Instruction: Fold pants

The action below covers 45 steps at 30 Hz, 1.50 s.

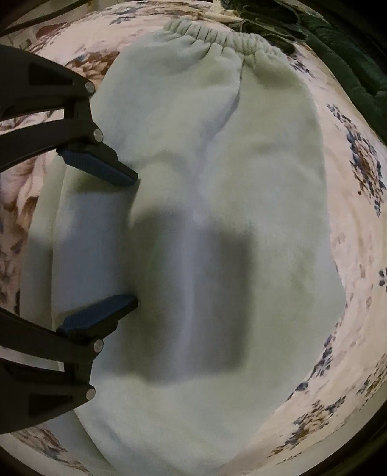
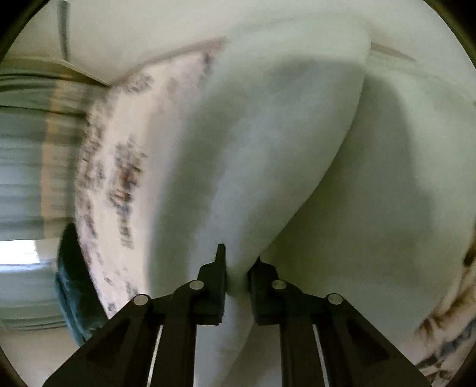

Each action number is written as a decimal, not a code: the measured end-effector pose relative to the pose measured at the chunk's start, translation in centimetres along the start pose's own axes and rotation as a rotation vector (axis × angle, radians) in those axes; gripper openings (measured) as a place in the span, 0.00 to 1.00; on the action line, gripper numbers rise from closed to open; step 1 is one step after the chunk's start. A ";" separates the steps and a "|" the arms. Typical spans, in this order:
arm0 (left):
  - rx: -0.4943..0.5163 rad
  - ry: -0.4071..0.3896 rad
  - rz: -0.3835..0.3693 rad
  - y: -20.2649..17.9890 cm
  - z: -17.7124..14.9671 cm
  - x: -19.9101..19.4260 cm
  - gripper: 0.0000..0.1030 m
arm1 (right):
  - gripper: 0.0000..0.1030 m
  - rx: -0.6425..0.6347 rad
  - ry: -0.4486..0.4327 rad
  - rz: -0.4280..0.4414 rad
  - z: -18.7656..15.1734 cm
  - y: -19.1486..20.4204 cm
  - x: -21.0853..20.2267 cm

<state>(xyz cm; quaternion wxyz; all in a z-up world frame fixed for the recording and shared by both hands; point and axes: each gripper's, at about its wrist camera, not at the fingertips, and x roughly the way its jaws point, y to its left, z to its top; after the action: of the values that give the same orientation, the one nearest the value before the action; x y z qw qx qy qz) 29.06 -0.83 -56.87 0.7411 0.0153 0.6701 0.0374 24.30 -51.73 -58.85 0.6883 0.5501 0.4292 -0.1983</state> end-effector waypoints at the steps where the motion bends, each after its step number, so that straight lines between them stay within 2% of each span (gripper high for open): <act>1: 0.003 -0.001 -0.003 0.0 0.0 -0.3 0.73 | 0.13 -0.026 -0.029 0.013 -0.5 0.8 -1.8; 3: 0.018 -0.007 -0.009 -0.1 -0.3 -1.0 0.73 | 0.13 -0.076 -0.077 0.032 -2.1 1.7 -6.0; 4: 0.026 -0.008 -0.002 -0.1 -0.4 -1.1 0.73 | 0.13 -0.112 -0.091 -0.011 -3.0 1.6 -7.7; 6: 0.045 -0.004 0.009 -0.2 -0.5 -0.9 0.73 | 0.15 -0.134 -0.068 -0.076 -4.1 0.4 -7.8; 7: 0.048 0.006 0.014 -0.3 -0.5 -0.6 0.73 | 0.18 -0.128 -0.006 -0.105 -4.1 -0.4 -6.6; 9: 0.037 0.023 0.002 -0.4 -0.2 -0.2 0.73 | 0.22 -0.076 0.172 -0.168 -3.5 -2.9 -3.4; 10: 0.032 0.024 0.001 -0.4 0.1 -0.3 0.73 | 0.22 -0.021 0.222 -0.170 -3.1 -4.2 -2.8; 11: 0.028 0.016 0.011 -0.4 0.2 -0.6 0.73 | 0.27 0.014 0.201 -0.153 -2.7 -4.9 -3.3; 12: 0.024 0.005 0.010 -0.4 0.1 -0.9 0.73 | 0.48 0.038 0.154 -0.143 -2.0 -5.4 -4.2; 14: 0.009 -0.021 0.014 -1.0 0.0 -1.6 0.73 | 0.74 0.083 0.029 -0.131 -0.4 -6.5 -6.6; 16: 0.006 -0.048 0.010 -2.1 -0.1 -2.4 0.73 | 0.74 0.140 -0.041 -0.127 1.7 -7.6 -7.5; 18: 0.013 -0.075 0.012 -3.4 -0.1 -3.3 0.73 | 0.74 0.182 -0.057 -0.109 3.6 -8.3 -6.8; 20: 0.035 -0.094 0.016 -5.3 0.0 -3.6 0.73 | 0.73 0.200 -0.062 -0.146 5.6 -8.5 -5.3; 23: 0.062 -0.096 0.007 -7.7 -0.4 -3.6 0.73 | 0.54 0.172 -0.072 -0.191 7.6 -8.3 -3.2; 26: 0.091 -0.097 0.004 -8.9 -0.3 -3.2 0.73 | 0.09 0.088 -0.060 -0.246 8.8 -7.4 -1.7; 27: 0.101 -0.096 0.006 -9.2 -0.4 -3.3 0.73 | 0.08 0.062 -0.079 -0.262 9.0 -6.7 -2.2; 31: 0.117 -0.100 0.001 -10.1 -1.7 -3.8 0.73 | 0.08 -0.060 -0.245 -0.282 7.6 -4.2 -8.3; 33: 0.127 -0.083 0.005 -10.0 -1.7 -3.2 0.73 | 0.08 -0.121 -0.195 -0.334 7.5 -4.4 -7.4; 35: 0.124 -0.070 -0.001 -9.7 -1.9 -3.0 0.73 | 0.10 -0.105 -0.116 -0.358 7.6 -5.3 -5.7; 37: 0.094 -0.069 -0.039 -8.9 -2.3 -3.4 0.73 | 0.17 -0.041 -0.006 -0.366 7.9 -6.4 -4.0; 38: 0.075 -0.069 -0.065 -8.4 -2.5 -3.6 0.73 | 0.23 -0.011 0.004 -0.376 7.6 -6.5 -3.9; 42: -0.062 -0.017 -0.242 -5.4 -3.8 -4.6 0.73 | 0.32 0.019 -0.009 -0.241 3.7 -6.0 -5.8; 45: -0.175 0.046 -0.352 -4.1 -5.2 -4.3 0.73 | 0.32 0.049 0.108 -0.056 -1.0 -4.8 -3.5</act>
<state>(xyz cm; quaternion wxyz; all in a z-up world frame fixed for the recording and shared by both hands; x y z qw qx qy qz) 23.60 -5.40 -53.39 0.7192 -0.1675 0.6734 -0.0344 18.40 -53.06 -58.82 0.6447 0.5646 0.4758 -0.1980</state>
